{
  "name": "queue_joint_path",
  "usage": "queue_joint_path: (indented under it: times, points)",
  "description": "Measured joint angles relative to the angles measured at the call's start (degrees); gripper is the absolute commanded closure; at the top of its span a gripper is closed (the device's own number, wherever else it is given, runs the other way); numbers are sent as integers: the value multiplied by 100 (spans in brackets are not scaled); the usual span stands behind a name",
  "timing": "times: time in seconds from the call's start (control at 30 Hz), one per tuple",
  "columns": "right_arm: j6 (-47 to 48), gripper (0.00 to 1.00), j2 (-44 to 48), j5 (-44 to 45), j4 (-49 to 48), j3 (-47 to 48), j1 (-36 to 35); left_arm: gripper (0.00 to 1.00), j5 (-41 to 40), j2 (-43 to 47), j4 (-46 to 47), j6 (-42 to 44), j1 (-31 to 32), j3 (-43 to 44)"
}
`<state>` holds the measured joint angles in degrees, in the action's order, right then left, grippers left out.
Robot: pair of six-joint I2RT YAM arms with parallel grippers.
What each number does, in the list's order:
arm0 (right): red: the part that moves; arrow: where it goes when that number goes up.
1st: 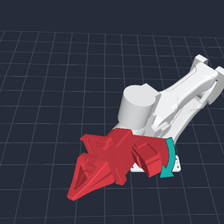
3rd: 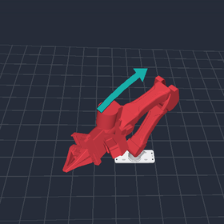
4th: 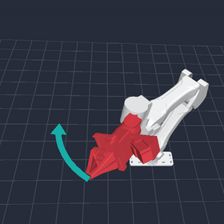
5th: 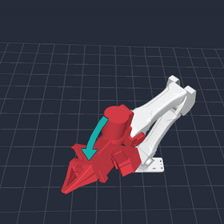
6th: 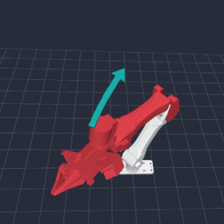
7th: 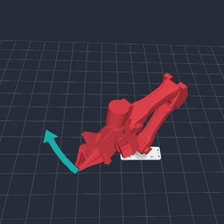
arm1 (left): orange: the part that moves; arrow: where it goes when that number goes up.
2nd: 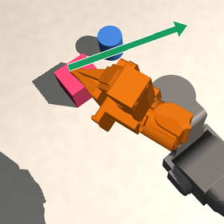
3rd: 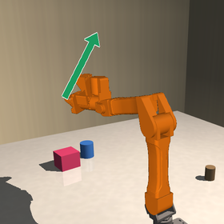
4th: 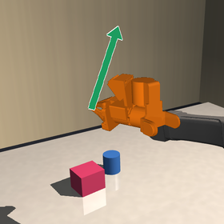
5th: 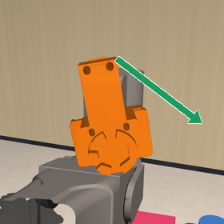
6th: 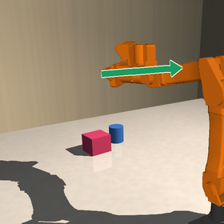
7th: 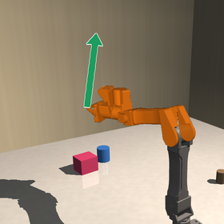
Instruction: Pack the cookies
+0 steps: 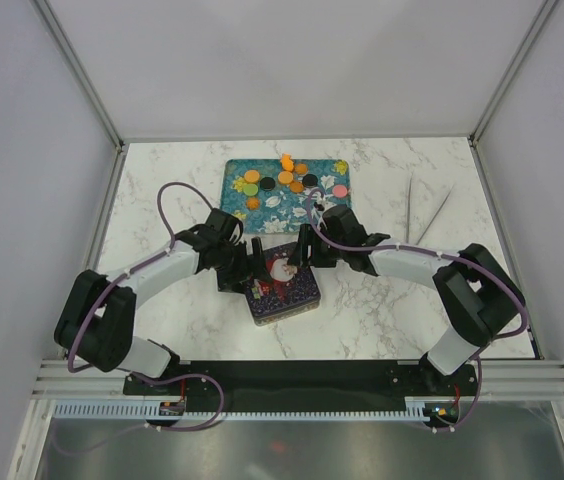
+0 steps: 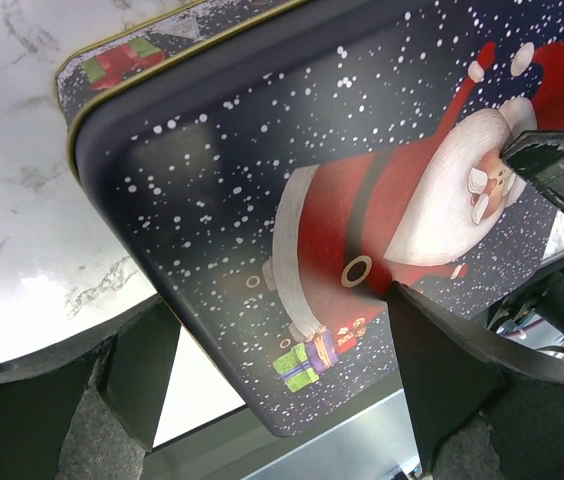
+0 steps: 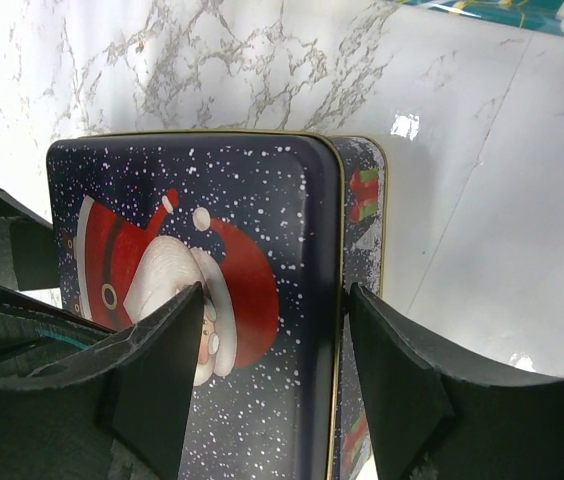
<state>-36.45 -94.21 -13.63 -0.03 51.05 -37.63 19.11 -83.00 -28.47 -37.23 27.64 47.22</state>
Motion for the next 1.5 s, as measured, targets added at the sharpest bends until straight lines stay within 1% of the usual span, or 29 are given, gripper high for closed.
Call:
queue_joint_path:
  times: [0.27,0.4,0.5,0.7,0.87,1.1,1.2,1.27,1.3,1.33,1.4,1.43,1.5]
  points:
    - [-385,41,-15,0,-588,-240,-17,10,-101,-195,-393,125,-31,256]
    - [-498,41,-92,103,-737,-240,-74,11,-111,-411,-686,184,-63,494]
    - [-562,35,-173,168,-866,-214,-96,11,-96,-516,-817,188,-111,601]
    - [-573,28,-219,197,-944,-214,-127,10,-83,-566,-874,214,-122,654]
    - [-577,26,-107,133,-848,-260,15,10,-26,-680,-809,275,-120,732]
    - [-573,26,756,-179,-358,-356,588,10,120,-859,-352,302,-72,780]
    - [-544,31,1106,-289,-227,-356,813,10,153,-896,-269,304,-72,793]
    - [-546,39,1239,-400,-181,-356,920,10,166,-914,-260,306,-72,804]
    - [-568,45,1314,-481,-166,-363,951,10,173,-918,-260,306,-72,809]
    - [-590,59,1392,-590,-179,-382,964,10,179,-922,-260,306,-72,811]
    - [-697,79,1569,-876,-328,-468,964,10,184,-925,-260,308,-72,813]
    - [-804,92,1663,-1047,-444,-533,962,10,186,-927,-260,308,-72,813]
    - [-1084,100,1794,-1375,-852,-741,957,10,188,-927,-258,308,-72,813]
